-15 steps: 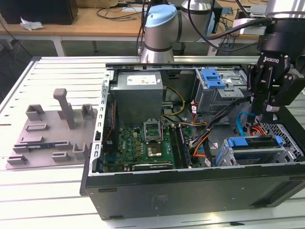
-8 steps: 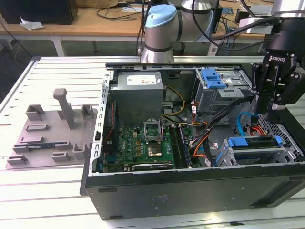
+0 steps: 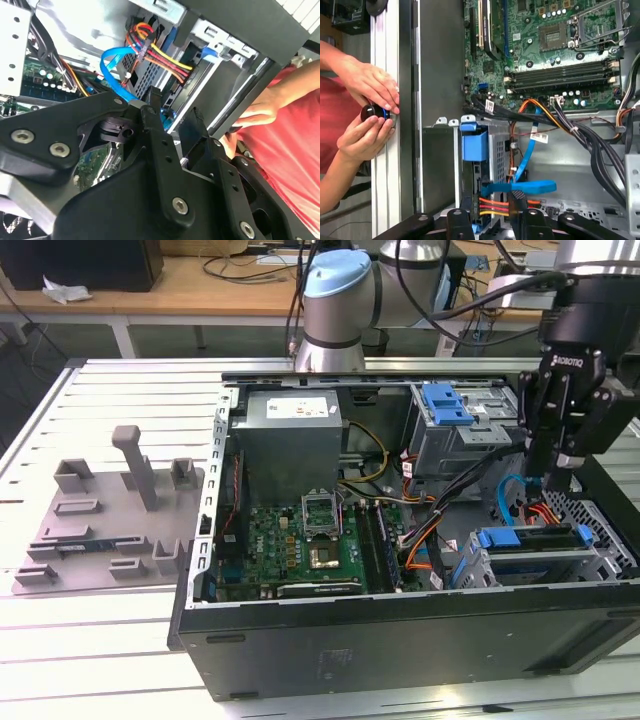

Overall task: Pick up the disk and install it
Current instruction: 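Insert the second disk wire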

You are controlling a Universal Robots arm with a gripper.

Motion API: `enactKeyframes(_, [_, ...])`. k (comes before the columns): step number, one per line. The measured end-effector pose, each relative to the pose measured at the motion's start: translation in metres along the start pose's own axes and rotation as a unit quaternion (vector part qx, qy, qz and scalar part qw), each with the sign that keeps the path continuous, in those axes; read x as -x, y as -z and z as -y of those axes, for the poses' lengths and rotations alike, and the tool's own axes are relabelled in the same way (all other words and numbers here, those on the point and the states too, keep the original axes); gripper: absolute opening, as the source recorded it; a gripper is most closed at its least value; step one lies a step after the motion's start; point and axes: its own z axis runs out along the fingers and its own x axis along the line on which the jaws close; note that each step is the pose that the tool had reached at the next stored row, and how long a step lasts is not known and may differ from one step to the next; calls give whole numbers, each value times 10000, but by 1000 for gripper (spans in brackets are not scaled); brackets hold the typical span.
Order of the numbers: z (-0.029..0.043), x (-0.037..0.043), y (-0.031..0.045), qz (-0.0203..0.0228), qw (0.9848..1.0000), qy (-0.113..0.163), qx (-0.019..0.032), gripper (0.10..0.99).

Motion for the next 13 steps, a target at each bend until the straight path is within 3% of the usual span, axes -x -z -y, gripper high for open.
enactKeyframes(3, [-39, 9, -23, -14, 10000, -25, 11, 420])
enactKeyframes(9, [-46, 12, -31, -16, 10000, -64, 40, 420])
enactKeyframes(13, [-46, 6, -34, -47, 9999, -37, 124, 420])
